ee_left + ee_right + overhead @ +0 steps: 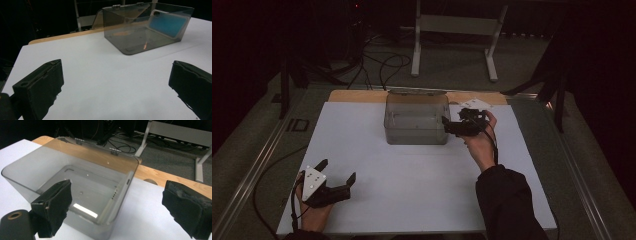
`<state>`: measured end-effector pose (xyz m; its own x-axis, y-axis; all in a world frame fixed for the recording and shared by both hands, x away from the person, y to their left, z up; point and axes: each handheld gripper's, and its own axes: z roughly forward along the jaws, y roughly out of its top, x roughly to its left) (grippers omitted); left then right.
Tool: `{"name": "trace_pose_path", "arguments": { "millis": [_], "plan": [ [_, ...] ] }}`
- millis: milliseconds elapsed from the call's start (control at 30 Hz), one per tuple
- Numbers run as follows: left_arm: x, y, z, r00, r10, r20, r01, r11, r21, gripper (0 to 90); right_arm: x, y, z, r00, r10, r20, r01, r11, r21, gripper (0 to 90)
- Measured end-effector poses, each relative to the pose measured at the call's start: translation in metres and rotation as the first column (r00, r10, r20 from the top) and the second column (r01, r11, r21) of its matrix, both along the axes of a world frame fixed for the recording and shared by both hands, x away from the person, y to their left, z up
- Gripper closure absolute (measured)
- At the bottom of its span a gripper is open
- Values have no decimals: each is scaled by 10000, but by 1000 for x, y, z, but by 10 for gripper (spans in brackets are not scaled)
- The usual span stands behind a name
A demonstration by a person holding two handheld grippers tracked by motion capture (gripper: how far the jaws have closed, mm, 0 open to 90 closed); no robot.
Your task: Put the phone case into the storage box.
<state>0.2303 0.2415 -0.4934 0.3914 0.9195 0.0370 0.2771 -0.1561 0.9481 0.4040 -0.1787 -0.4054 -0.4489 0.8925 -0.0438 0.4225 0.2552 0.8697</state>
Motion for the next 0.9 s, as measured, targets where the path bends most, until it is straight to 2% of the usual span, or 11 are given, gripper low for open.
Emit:
{"name": "trace_pose_path", "arguments": {
  "millis": [100, 267, 367, 567, 733, 800, 833, 900],
  "plan": [
    [0, 0, 0, 10000, 7, -10, -7, 10000, 17, 5, -5, -5, -1, 10000, 33, 57, -33, 10000, 4, 90],
    [1, 3, 0, 9999, 19, -134, -20, 10000, -83, 4, -23, -21, -8, 9998, 140, 143, -143, 9996, 239, 90],
    [2, 4, 2, 9999, 69, -155, -71, 9999, -116, 4, -34, -30, -11, 9992, 76, 386, -86, 9997, 245, 89],
    [6, 9, 4, 9992, 123, -391, -132, 9996, -230, 3, -56, -46, -15, 9985, 5, 553, -3, 10000, -39, 89],
    [8, 10, 5, 9984, 126, -558, -140, 9996, -245, 3, -73, -54, -16, 9976, 237, 643, -213, 9991, -377, 91],
    [9, 11, 6, 9983, 130, -563, -144, 9996, -245, 3, -76, -55, -17, 9973, 311, 662, -289, 9990, -344, 93],
    [9, 11, 7, 9985, 128, -535, -144, 9994, -300, 3, -80, -59, -21, 9981, 358, 498, -342, 9989, -313, 95],
    [9, 13, 8, 9985, 86, -546, -103, 9995, -293, 3, -84, -63, -28, 9983, 341, 479, -323, 9988, -380, 96]
  ]
}}
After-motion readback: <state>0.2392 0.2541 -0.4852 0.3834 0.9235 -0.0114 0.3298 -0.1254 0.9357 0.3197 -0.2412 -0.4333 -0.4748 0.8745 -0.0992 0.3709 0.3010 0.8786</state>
